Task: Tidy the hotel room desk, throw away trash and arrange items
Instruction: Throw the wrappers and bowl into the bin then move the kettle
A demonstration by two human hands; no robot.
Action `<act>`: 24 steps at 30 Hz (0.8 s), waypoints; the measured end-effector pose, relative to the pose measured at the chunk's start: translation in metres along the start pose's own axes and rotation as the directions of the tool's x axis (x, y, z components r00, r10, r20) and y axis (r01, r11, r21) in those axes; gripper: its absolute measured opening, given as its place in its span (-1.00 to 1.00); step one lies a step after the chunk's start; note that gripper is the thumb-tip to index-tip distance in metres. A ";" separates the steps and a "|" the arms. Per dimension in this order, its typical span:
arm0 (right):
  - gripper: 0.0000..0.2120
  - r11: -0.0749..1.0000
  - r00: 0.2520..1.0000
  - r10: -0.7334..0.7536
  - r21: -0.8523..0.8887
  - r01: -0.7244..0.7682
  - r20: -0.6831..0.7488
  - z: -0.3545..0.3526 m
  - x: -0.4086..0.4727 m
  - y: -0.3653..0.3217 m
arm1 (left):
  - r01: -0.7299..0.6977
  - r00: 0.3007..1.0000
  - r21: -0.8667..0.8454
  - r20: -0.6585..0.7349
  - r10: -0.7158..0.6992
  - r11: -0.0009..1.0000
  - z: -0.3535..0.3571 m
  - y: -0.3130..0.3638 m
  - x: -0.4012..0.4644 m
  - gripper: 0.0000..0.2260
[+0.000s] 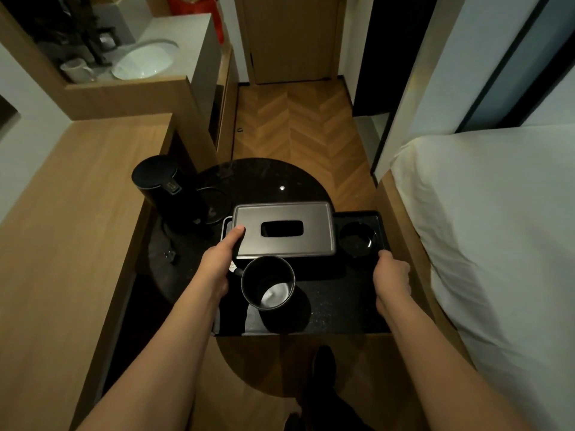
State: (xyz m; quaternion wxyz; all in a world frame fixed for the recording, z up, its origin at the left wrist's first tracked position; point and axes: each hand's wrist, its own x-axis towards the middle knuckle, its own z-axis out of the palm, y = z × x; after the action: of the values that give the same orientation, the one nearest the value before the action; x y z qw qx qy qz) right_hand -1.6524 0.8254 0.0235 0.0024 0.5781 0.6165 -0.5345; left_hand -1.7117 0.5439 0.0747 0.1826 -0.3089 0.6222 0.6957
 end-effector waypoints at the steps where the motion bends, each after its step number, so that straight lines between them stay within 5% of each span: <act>1: -0.46 1.000 1.000 0.007 -0.012 -0.007 -0.005 0.007 0.009 -0.008 | 0.001 1.000 0.014 0.001 -0.001 1.000 0.006 0.007 0.012 -0.56; 13: -0.46 1.000 1.000 0.014 -0.024 -0.014 0.000 0.081 0.081 -0.070 | 0.027 0.987 0.235 0.148 -0.063 0.972 0.055 0.074 0.154 -0.60; 24: -0.33 0.997 0.995 0.083 -0.014 -0.082 0.059 0.148 0.129 -0.082 | 0.130 0.965 0.221 0.197 -0.175 0.967 0.072 0.060 0.261 -0.66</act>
State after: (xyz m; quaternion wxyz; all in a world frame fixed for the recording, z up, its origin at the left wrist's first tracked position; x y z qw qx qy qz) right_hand -1.8446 0.8389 -0.0663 0.0461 0.5869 0.5947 -0.5475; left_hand -1.9584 0.5709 -0.0493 0.3330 -0.2584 0.6420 0.6404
